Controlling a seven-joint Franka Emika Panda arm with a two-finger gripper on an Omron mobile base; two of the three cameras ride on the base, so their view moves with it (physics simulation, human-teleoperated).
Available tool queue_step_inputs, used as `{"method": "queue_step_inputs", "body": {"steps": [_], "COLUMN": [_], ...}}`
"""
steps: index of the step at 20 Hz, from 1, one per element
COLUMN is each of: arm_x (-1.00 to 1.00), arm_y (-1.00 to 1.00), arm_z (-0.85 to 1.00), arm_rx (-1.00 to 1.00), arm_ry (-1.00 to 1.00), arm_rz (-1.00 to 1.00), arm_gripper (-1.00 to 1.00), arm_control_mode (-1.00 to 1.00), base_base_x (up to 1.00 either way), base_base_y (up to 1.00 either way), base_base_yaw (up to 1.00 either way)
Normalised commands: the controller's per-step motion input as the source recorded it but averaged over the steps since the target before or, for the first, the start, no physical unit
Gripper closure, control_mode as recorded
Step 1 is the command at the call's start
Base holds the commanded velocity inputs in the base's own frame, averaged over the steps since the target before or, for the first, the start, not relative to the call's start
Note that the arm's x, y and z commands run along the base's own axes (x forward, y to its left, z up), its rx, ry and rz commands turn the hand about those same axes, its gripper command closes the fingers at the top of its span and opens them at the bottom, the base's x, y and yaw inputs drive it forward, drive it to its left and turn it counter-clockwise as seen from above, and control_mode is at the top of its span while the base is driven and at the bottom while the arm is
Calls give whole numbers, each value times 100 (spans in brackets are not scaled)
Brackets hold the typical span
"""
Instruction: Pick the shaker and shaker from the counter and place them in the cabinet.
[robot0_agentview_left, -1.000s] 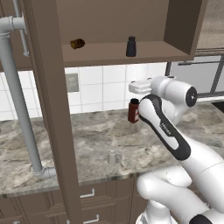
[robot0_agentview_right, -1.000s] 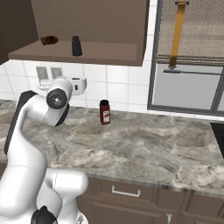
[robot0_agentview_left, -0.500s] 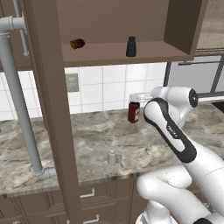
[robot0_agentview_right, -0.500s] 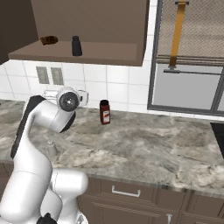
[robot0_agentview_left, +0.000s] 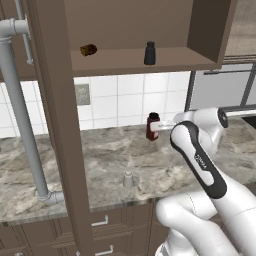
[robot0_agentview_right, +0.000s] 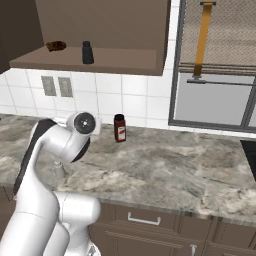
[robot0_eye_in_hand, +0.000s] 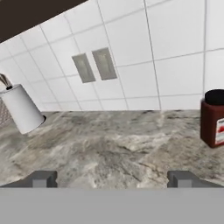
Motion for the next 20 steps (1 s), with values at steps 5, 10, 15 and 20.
{"method": "queue_step_inputs", "body": {"steps": [5, 10, 15, 20], "arm_x": [-32, -25, -34, -50], "arm_y": [10, 6, 1, 6], "arm_z": [-45, -45, -40, -31], "arm_rx": [0, 0, 0, 0], "arm_ry": [13, 12, 12, 8], "arm_rz": [4, 6, 10, 11], "arm_gripper": [-100, -100, -100, -100], "arm_control_mode": [-100, -100, -100, -100], "base_base_x": [0, 0, 0, 0], "base_base_y": [0, 0, 0, 0], "base_base_yaw": [0, 0, 0, 0]}}
